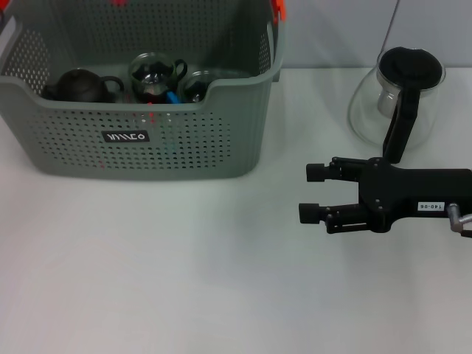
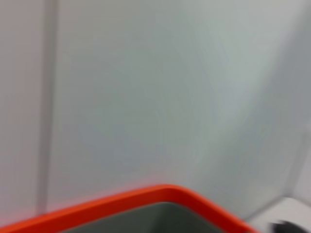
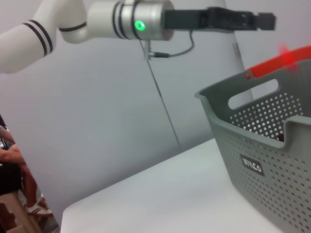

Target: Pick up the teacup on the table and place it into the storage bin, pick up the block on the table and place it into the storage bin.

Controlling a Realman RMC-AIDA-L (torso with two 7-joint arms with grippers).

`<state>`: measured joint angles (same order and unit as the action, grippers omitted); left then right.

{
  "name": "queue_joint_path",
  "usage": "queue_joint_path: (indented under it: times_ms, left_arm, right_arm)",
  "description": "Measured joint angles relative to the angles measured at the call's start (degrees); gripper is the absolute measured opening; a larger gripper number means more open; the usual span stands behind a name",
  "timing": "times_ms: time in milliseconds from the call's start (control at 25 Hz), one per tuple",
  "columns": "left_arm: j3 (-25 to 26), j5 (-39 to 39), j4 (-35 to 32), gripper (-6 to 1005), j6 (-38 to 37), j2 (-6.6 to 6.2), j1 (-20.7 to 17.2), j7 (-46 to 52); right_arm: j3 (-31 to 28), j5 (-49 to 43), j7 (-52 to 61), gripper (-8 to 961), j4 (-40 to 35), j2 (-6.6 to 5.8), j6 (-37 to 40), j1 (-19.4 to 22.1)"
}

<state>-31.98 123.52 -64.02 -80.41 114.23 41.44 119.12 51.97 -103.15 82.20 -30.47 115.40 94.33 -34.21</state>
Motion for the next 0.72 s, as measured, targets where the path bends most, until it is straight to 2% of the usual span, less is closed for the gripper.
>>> queue_joint_path:
  times_ms: [40,120,240,360,520,600,720]
  left_arm:
    - [-1.06,0.40,0.73,197,2.33,0.02,0.00,0.10]
    - [-2.11,1.15,1.34,271,5.00,0.09,-0.05,0.33]
    - [-1.22,0.29,0.05,383,4.78,0.71,-1.10,0.65]
    - [2.44,-7.61,-3.40,499,-3.12,1.24,-3.67,0.24]
    - [6.83,-21.40,-2.56,645,-22.85,1.65,-7.95,-7.15]
    - [6.60,-23.94,-1.25,703,-31.44,2.73,-10.47,-12.09]
    - [1.64,-20.61,-0.62,792,-35.64,5.61,-15.59,-20.74]
  right_arm:
    - [-0.02,-0.01,-0.01,913,-0.06,0.00,0.14,0.00]
    - [-0.07,0.01,-0.02,913,-0.19,0.00,0.50,0.07]
    - [-0.12,0.17,-0.03,914,-0.35,-0.22,0.89,0.18]
    - [-0.54,0.26,-0.24,914,-0.44,-0.43,1.52,0.19]
    - [-1.13,0.28,-2.07,913,-0.45,-0.36,2.09,0.08]
    - [-1.37,0.26,-3.78,911,-0.12,-0.16,2.14,0.02]
    - [-1.27,0.03,-7.99,912,0.51,0.52,2.09,0.13]
